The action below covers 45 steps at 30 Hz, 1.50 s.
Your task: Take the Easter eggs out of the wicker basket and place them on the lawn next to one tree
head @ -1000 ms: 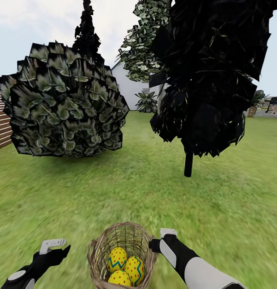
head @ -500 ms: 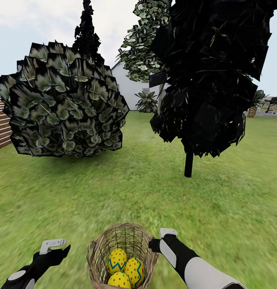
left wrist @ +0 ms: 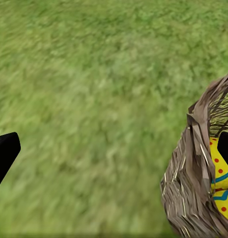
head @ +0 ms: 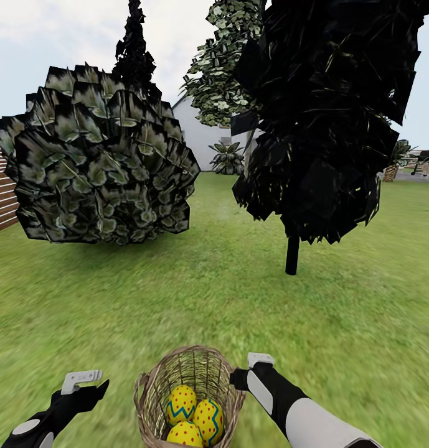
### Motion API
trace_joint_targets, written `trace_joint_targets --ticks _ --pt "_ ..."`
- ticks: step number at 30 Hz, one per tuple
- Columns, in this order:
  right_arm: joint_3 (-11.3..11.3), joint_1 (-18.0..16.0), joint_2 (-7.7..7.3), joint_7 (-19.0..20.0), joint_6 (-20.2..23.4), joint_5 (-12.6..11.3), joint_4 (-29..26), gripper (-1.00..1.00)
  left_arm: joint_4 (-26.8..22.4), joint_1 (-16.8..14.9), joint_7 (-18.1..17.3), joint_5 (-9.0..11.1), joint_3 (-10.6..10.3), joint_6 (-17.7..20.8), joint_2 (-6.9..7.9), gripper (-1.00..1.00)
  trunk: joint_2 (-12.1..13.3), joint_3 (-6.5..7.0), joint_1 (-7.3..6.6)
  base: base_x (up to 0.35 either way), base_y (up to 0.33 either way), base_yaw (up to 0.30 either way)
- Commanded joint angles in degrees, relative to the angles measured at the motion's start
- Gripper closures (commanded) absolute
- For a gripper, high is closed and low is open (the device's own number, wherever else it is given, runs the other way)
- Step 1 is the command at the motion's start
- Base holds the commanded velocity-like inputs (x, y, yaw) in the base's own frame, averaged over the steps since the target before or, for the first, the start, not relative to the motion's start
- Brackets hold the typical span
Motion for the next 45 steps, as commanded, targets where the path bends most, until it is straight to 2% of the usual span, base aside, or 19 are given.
trace_joint_targets --ticks 1,27,45 --pt "0.3 0.0 0.0 -0.4 0.2 -0.4 -0.1 -1.0 -0.1 0.0 -0.2 0.4 0.1 0.4 -0.01 -1.0 0.0 -0.06 -0.01 0.0 0.0 0.0" --pt "0.3 0.0 0.0 0.8 -1.1 -0.4 -0.2 -1.0 -0.1 0.0 -0.2 0.3 0.1 0.4 -0.01 -1.0 0.0 -0.06 -0.01 0.0 0.0 0.0" --pt "0.3 0.0 0.0 0.9 -1.2 -0.4 -0.1 -1.0 0.0 0.0 -0.2 0.3 0.1 0.4 -0.01 -1.0 0.0 -0.06 -0.01 0.111 0.028 0.0"
